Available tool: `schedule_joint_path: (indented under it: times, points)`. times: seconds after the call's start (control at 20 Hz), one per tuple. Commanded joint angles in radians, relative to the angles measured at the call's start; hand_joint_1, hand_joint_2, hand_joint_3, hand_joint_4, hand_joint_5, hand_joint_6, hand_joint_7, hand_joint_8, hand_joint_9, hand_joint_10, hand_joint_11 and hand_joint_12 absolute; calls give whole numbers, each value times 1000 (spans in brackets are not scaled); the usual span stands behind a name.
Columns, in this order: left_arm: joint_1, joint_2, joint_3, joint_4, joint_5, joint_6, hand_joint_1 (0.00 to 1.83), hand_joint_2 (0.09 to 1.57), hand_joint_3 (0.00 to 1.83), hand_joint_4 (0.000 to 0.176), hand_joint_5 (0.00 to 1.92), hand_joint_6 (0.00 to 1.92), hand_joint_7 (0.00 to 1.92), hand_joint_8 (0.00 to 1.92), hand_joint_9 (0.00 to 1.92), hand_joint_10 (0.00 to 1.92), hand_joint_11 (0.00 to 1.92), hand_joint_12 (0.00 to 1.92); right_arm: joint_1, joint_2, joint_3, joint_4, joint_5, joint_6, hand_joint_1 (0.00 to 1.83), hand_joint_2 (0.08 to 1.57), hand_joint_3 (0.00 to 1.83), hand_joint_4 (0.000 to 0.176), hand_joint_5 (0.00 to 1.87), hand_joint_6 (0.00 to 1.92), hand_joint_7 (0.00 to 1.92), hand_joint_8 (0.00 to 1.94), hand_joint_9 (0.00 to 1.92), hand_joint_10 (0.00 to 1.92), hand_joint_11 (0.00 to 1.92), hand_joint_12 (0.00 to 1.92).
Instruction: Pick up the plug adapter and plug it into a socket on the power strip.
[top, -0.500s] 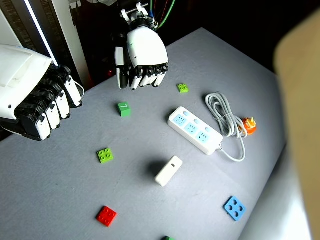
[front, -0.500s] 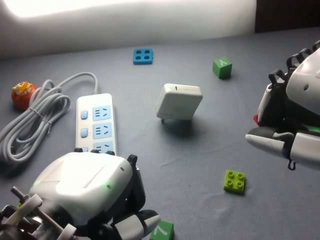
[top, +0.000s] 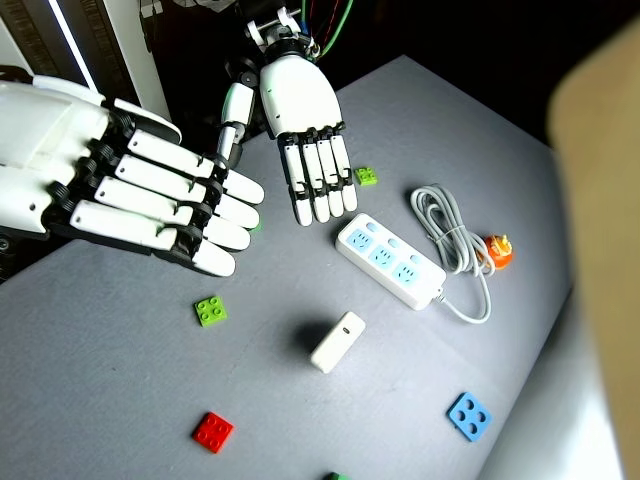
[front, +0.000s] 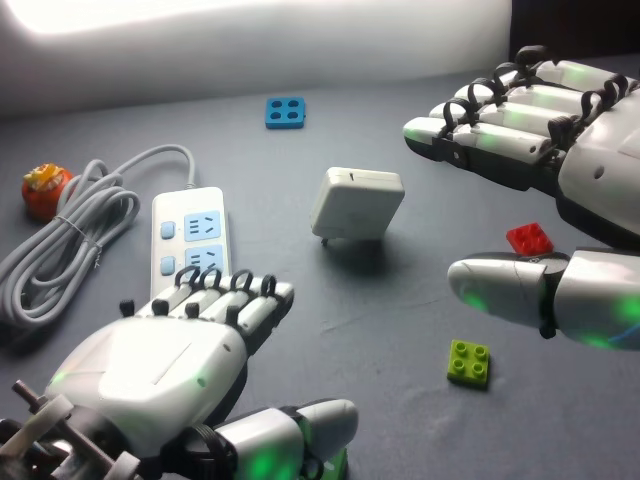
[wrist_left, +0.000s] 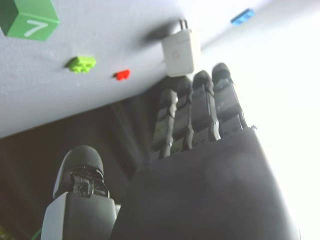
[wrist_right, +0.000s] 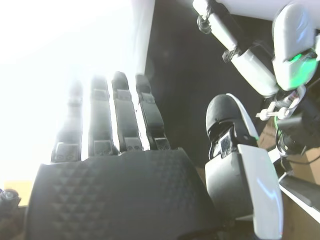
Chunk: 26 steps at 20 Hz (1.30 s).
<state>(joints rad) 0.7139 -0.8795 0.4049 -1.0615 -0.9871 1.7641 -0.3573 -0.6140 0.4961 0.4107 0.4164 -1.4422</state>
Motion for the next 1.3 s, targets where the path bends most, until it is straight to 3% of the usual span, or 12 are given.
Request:
schedule_joint_path:
  times: [0.0,0.05,0.2,0.45,0.55,0.8,0.95,1.25]
  points:
    - [-4,14,2,69,-62,1,0,1199,2,0,67,1,84,0,65,0,0,126,18,-2,1,1,112,0,213,1221,0,0,139,4,162,3,161,8,0,477]
    - [-3,24,6,69,-38,5,0,1198,1,0,81,1,99,1,77,1,0,148,28,-11,13,31,110,-4,412,1175,0,0,93,0,121,0,132,3,0,437]
    - [-9,44,12,69,15,17,0,1201,2,0,86,3,96,1,78,1,0,148,88,-63,72,92,50,-20,705,1135,0,0,27,2,27,2,43,0,0,275]
    - [-38,57,50,42,107,29,0,1192,0,0,79,2,101,3,84,2,0,145,151,-184,212,141,-69,-28,1061,1016,0,0,77,6,54,1,63,2,0,488]
    - [-45,58,72,42,135,31,0,1187,0,0,91,3,108,2,91,2,0,162,184,-243,298,229,-189,-27,1185,991,0,0,122,14,79,6,81,5,0,556]
    - [-72,59,107,41,232,44,0,1191,1,0,91,4,124,4,113,4,0,240,284,-354,453,368,-330,-24,1258,983,0,0,110,3,48,3,66,8,0,475]
    - [-69,59,115,-23,239,71,0,1197,2,0,84,3,111,2,91,1,0,170,340,-435,558,370,-417,39,1232,962,0,0,89,0,48,2,71,5,0,501]
    - [-62,54,157,-91,260,137,0,1192,0,0,88,3,117,3,100,3,0,178,330,-557,708,373,-439,87,1250,950,0,0,52,2,2,0,23,4,0,329]
